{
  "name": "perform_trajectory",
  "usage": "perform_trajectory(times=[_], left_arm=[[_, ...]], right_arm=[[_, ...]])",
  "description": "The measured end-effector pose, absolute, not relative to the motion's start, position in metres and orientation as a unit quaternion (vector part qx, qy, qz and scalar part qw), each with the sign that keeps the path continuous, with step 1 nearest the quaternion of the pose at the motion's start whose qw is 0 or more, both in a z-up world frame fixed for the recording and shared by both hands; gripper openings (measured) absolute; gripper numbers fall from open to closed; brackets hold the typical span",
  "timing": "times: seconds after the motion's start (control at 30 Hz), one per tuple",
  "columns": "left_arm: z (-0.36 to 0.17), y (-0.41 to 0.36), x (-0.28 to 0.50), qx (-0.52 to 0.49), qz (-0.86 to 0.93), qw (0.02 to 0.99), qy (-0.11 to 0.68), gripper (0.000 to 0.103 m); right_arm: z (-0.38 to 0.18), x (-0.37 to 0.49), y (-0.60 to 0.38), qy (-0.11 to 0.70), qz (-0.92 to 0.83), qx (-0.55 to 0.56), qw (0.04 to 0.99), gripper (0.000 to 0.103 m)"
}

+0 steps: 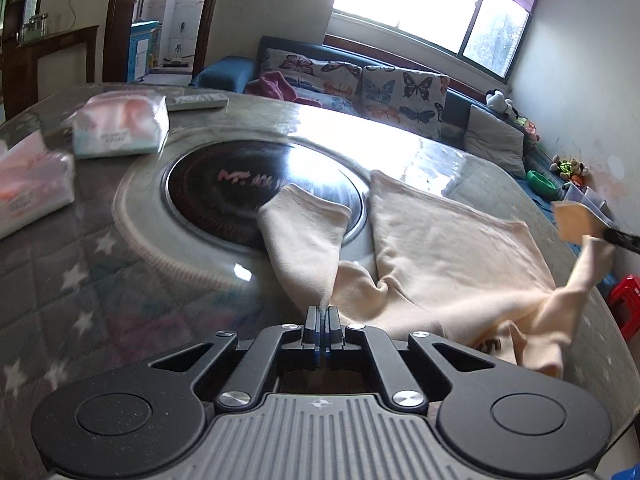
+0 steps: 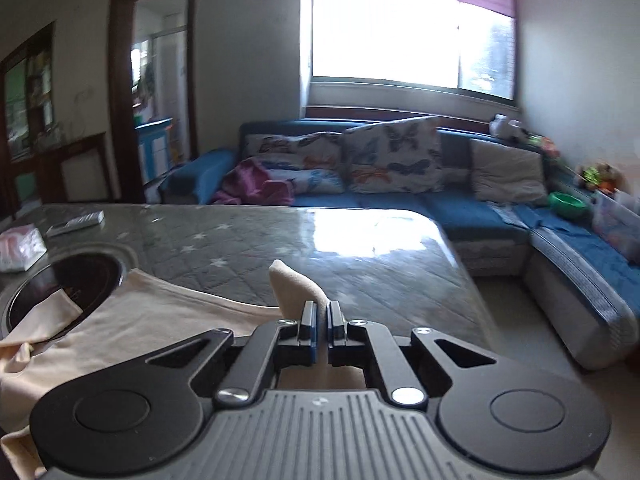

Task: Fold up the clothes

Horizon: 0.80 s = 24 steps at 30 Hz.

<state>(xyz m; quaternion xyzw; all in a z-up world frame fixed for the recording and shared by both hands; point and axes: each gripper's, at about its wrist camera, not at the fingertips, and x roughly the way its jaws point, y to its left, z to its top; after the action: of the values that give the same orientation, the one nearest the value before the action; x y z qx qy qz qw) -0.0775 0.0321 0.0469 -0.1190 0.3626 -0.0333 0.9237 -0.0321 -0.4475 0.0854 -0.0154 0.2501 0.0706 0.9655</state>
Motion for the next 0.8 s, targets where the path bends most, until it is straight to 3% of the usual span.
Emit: perform_trajectory(times=[0.37, 0.47, 0.57, 0.67, 0.8], left_arm=[[0.046, 0.043, -0.102, -0.077, -0.047, 0.918, 0.387, 0.006], [0.057, 0.047, -0.102, -0.063, -0.045, 0.924, 0.374, 0.013], [0.065, 0.045, -0.094, -0.06, -0.043, 0.93, 0.361, 0.02], [0.068, 0.034, -0.077, -0.051, -0.055, 0.932, 0.353, 0.028], [0.067, 0.011, -0.047, -0.025, -0.076, 0.934, 0.349, 0.03]], right_arm=[[0.046, -0.113, -0.515, 0.321, -0.035, 0.028, 0.946, 0.009], [0.05, -0.118, -0.515, 0.319, -0.031, 0.014, 0.947, 0.012], [0.058, -0.113, -0.503, 0.308, -0.007, 0.0, 0.951, 0.028], [0.059, -0.096, -0.478, 0.308, 0.042, -0.015, 0.95, 0.03], [0.053, -0.07, -0.451, 0.319, 0.091, -0.024, 0.943, 0.031]])
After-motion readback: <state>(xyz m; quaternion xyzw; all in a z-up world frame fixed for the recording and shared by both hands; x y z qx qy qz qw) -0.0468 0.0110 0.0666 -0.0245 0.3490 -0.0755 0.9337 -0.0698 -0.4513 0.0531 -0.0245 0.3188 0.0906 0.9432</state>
